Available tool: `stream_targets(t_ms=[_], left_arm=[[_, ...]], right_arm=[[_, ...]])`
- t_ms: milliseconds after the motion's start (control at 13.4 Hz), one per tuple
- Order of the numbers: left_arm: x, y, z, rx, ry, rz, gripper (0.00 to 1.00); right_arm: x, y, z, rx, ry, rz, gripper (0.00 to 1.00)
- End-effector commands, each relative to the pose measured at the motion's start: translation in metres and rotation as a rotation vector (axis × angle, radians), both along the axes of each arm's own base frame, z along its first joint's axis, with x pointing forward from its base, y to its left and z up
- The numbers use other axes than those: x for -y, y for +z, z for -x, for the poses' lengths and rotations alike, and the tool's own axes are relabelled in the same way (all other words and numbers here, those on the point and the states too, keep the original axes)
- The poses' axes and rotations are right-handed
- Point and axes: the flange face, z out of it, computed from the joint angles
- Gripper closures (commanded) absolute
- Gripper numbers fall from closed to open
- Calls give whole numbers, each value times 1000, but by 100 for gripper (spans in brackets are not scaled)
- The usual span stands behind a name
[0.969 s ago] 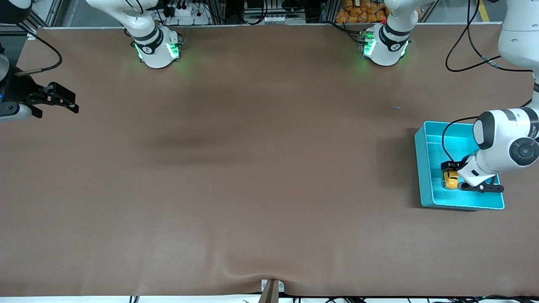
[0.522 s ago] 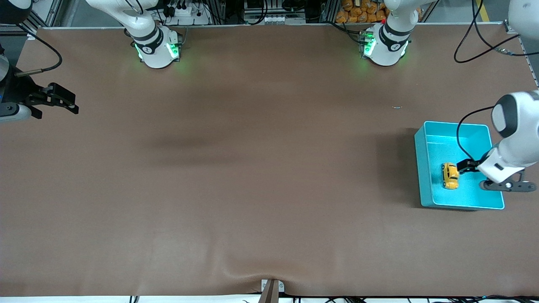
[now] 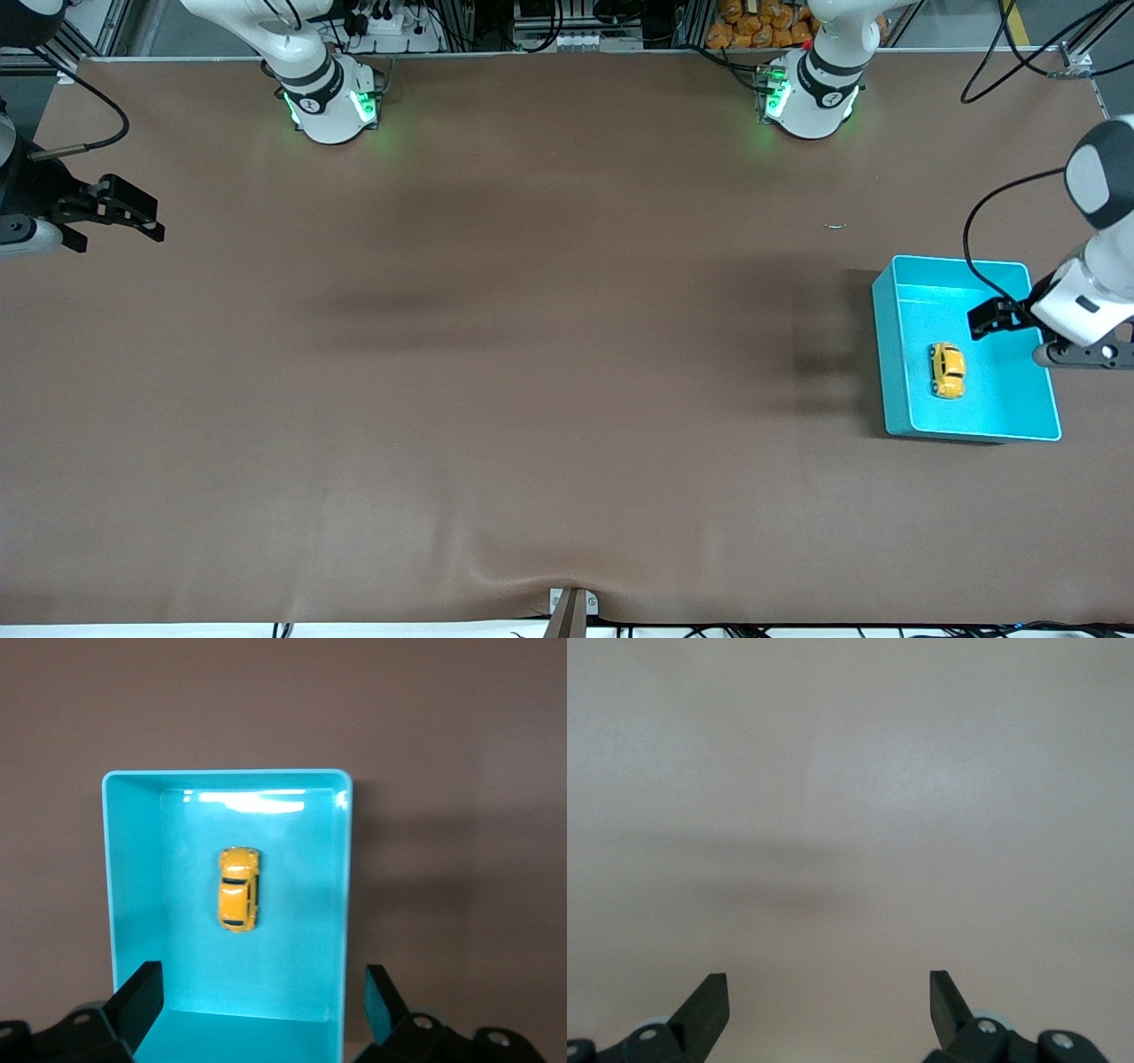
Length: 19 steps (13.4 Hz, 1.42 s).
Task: Wind and store yellow beetle car
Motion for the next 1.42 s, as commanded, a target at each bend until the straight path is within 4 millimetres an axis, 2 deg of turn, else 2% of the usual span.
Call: stream_targets(t_ms=[0, 75, 149, 224, 373, 671, 969, 1342], left_arm=[[18, 45, 13, -26, -3, 43, 0], [34, 57, 15, -56, -16, 42, 0], [36, 70, 18, -74, -16, 38, 0], [47, 82, 23, -87, -30, 35, 0], [62, 102, 34, -69, -43, 26, 0], [91, 121, 47, -56, 9, 61, 0], [89, 137, 56, -38, 42, 81, 0], [88, 141, 62, -54, 61, 82, 0]], right_arm=[[-2, 14, 4, 16, -16, -19, 0], [-5, 20, 8, 28, -11, -21, 0], [-7, 21, 9, 26, -9, -22, 0], [-7, 30, 15, 41, -9, -23, 0], [-11, 34, 18, 43, -1, -23, 0], [-16, 37, 18, 47, 7, -31, 0], [-13, 37, 18, 49, 2, -31, 0], [-14, 34, 17, 41, 4, -31, 0]])
